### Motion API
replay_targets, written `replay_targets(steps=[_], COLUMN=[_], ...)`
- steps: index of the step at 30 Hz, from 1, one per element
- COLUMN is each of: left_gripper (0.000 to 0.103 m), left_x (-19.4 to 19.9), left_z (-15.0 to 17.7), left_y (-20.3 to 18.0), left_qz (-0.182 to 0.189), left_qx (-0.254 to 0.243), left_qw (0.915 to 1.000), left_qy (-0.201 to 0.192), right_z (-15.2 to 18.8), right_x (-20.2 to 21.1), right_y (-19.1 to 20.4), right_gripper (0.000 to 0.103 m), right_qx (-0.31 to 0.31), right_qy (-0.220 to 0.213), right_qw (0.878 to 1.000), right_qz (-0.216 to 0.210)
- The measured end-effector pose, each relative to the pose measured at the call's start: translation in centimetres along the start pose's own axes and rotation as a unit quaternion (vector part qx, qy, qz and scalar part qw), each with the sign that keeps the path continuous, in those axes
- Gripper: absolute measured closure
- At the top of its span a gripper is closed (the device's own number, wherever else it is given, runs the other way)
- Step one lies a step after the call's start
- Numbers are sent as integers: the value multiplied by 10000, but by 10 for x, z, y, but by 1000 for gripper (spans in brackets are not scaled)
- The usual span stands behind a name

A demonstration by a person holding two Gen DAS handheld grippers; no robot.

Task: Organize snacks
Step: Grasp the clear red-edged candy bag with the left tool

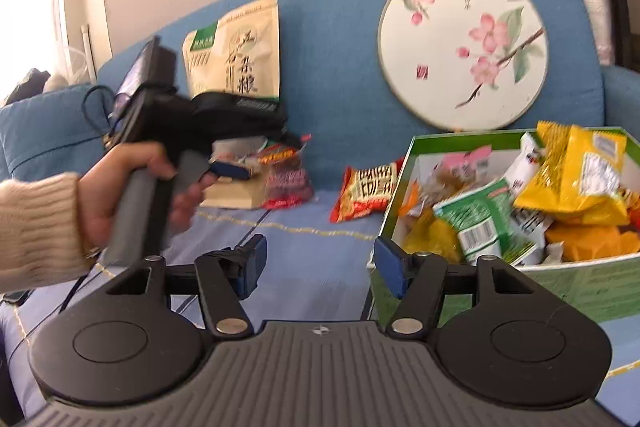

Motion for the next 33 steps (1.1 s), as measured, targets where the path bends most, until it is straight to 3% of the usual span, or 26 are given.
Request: replay_targets(steps=[1,2,3,5,6,7,11,12,13,15,16,19,23,30,33], left_gripper=[20,49,59,64,96,103,103,89,44,7,2,0,0,0,0], left_x=[-5,-11,-12,-3,5,14,58,70,84,102,108,116,90,26,8], left_z=[0,2,4,11,18,29,81,91,100,106,103,85,66,40,38], left_y=[2,3,1,1,1,0,12,18,21,28,30,24,19,4,-2], left_qz=[-30,71,386,488,606,800,1282,1302,1314,1224,1184,1183,1202,1385,1181], left_qx=[51,43,86,-31,-130,-239,-407,-455,-513,-594,-651,-890,-532,307,96], left_qw=[10000,9998,9986,9978,9965,9936,9812,9804,9799,9820,9835,9850,9891,9858,9888], left_qy=[53,201,352,458,557,757,1385,1407,1411,1314,1200,882,669,896,904], right_z=[2,3,3,5,5,6,9,10,12,15,18,25,34,35,36], right_x=[-1,-3,-3,-3,-3,-3,-2,-2,-2,-5,-6,-11,-23,-35,-37], right_y=[1,2,3,5,6,7,13,15,17,21,23,30,38,34,31], right_gripper=[4,4,4,4,4,4,2,2,2,1,2,2,2,2,2], right_qx=[24,55,84,106,110,122,260,315,352,345,323,267,149,21,-38], right_qy=[31,47,62,89,110,139,246,275,299,371,410,528,661,628,623], right_qw=[10000,10000,9999,9999,9998,9998,9992,9990,9988,9984,9982,9976,9971,9977,9977], right_qz=[-15,-31,-37,-58,-83,-103,-176,-165,-190,-245,-281,-367,-358,-271,-251])
Point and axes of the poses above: each gripper's, at about its wrist camera, not at the fingertips, and x roughly against the way its jaws point, y to its left, z to its underside, the point moved 8 cm from there along -x, roughly the way its jaws point, and after that the axes turned 3 degrees about z, right-handed, at the moved point
